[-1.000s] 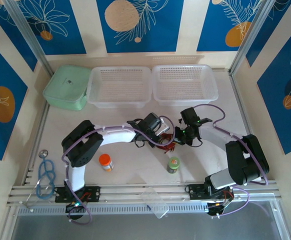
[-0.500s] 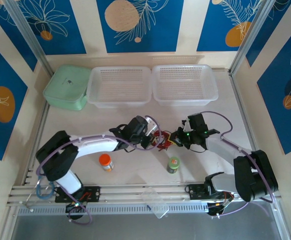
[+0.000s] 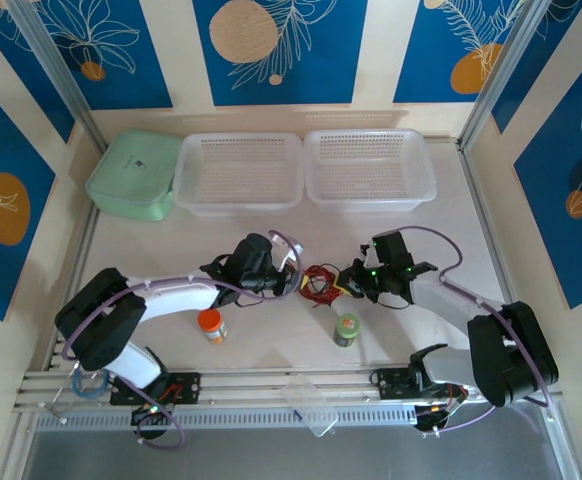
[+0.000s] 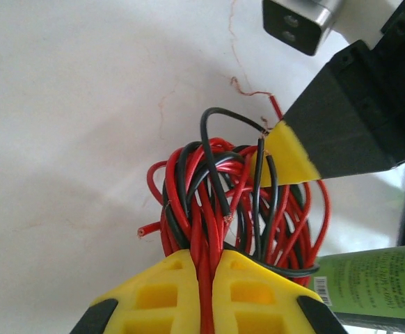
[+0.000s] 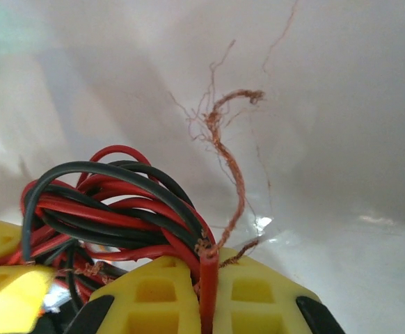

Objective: Untangle the cables

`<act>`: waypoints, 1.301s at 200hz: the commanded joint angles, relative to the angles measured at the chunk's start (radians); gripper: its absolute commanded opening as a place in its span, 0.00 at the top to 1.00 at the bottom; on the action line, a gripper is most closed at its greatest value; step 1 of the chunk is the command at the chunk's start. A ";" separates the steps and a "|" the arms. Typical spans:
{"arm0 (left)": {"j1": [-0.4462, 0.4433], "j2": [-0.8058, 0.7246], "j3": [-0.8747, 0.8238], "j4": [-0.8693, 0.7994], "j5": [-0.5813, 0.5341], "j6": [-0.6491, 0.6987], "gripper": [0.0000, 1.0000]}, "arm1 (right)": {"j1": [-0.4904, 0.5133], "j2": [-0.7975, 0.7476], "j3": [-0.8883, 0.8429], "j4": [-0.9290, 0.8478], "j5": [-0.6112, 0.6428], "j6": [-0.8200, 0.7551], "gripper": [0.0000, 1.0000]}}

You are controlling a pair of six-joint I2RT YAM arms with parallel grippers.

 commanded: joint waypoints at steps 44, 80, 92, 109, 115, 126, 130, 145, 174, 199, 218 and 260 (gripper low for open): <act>0.020 0.039 0.005 0.039 0.023 -0.019 1.00 | 0.061 0.031 0.185 -0.343 0.254 -0.329 0.81; 0.020 0.088 0.039 -0.093 -0.037 0.067 1.00 | 0.073 -0.032 0.287 -0.482 0.284 -0.483 0.55; 0.018 0.100 0.054 -0.124 -0.044 0.090 1.00 | 0.087 -0.035 0.315 -0.498 0.292 -0.504 0.51; 0.017 0.110 0.078 -0.163 -0.049 0.118 1.00 | 0.121 -0.007 0.345 -0.484 0.292 -0.538 0.49; 0.015 0.113 0.087 -0.177 -0.051 0.132 1.00 | 0.138 0.017 0.363 -0.484 0.307 -0.554 0.49; 0.016 0.118 0.107 -0.208 -0.055 0.152 1.00 | 0.168 0.074 0.407 -0.489 0.343 -0.593 0.49; 0.015 0.120 0.115 -0.220 -0.058 0.162 1.00 | 0.181 0.099 0.423 -0.492 0.359 -0.613 0.49; 0.013 0.127 0.144 -0.264 -0.068 0.194 1.00 | 0.217 0.195 0.479 -0.491 0.399 -0.675 0.51; 0.011 0.135 0.178 -0.314 -0.092 0.227 1.00 | 0.262 0.358 0.532 -0.447 0.436 -0.763 0.53; 0.011 0.142 0.190 -0.333 -0.126 0.239 1.00 | 0.289 0.452 0.561 -0.435 0.469 -0.777 0.55; 0.010 0.151 0.196 -0.339 -0.147 0.239 1.00 | 0.304 0.487 0.570 -0.429 0.489 -0.775 0.58; 0.011 0.171 0.199 -0.325 -0.168 0.234 1.00 | 0.323 0.526 0.564 -0.400 0.507 -0.732 0.79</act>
